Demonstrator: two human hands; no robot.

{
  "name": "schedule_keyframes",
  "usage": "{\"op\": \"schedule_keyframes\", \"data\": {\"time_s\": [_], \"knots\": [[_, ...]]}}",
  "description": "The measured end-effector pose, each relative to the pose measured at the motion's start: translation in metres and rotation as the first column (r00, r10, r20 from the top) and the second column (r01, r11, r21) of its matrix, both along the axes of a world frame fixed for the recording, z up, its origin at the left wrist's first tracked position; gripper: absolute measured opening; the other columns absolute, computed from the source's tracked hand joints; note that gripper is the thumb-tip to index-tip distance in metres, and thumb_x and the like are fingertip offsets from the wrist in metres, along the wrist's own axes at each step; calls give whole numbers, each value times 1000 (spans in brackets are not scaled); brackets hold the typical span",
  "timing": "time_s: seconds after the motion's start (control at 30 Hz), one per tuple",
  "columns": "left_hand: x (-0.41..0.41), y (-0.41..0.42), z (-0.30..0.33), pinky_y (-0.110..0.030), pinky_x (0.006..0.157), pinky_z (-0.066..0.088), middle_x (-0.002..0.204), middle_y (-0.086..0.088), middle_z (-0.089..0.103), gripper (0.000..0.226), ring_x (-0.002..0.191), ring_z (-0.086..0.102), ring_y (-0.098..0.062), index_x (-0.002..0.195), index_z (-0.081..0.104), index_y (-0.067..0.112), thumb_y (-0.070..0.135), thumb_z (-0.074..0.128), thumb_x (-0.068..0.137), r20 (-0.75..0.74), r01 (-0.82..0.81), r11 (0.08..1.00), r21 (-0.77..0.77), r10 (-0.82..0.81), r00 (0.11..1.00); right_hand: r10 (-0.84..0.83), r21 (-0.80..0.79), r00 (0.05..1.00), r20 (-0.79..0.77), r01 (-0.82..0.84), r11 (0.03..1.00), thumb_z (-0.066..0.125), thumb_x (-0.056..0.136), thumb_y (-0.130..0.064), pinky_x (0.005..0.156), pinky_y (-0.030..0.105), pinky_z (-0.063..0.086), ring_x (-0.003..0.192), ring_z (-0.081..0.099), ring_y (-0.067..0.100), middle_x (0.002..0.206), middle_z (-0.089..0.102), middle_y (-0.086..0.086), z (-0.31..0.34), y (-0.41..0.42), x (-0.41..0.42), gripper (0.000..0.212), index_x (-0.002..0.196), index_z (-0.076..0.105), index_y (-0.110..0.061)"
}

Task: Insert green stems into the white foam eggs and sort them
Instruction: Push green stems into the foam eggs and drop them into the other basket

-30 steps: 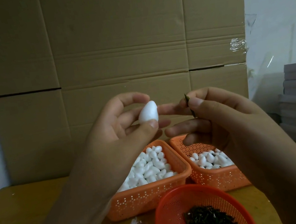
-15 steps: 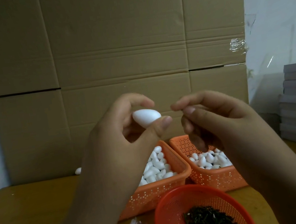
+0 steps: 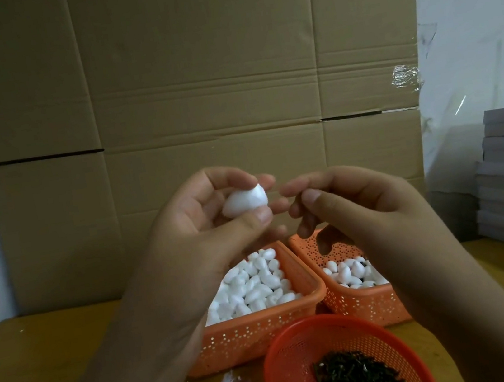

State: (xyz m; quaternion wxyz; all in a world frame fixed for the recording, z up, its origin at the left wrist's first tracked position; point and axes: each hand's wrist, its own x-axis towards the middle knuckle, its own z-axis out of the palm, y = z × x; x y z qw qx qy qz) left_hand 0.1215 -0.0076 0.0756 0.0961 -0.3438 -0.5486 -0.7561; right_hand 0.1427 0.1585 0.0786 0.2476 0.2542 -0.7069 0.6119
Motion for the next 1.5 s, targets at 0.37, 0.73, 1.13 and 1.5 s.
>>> {"op": "schedule_keyframes", "data": {"time_s": [0.37,0.73,1.13,1.5], "knots": [[-4,1,-4,-17,51,49,65,-6,70,18,51,64,-11,82,70,31,15,65,88,-168,-387,914,-125,365,916,-4,-13,1000,15,4,1000,57,87,-9,57,18,52,63,64,8,75,71,-1,0,-2,-1,23,87,76,-21],[-4,-2,4,-18,50,49,100,4,73,45,71,70,-11,101,77,25,-3,43,93,68,-243,969,32,241,968,6,-21,1000,29,-5,1000,57,86,-12,57,20,52,63,64,9,75,71,0,-1,-2,-1,22,85,76,-22],[-6,-3,-1,-15,67,55,104,0,75,37,93,73,-16,104,74,21,13,68,68,20,-114,993,15,114,993,10,-7,1000,24,-10,1000,56,88,-7,57,20,51,64,64,10,75,70,1,-3,-4,-3,24,85,77,-21],[-5,5,-7,-9,60,45,83,15,63,22,74,60,0,79,67,35,56,71,75,-451,-769,621,-154,648,614,-1,9,1000,-14,1,1000,55,89,-9,57,21,53,62,64,9,76,70,5,-4,-9,-4,21,85,74,-18]]}}
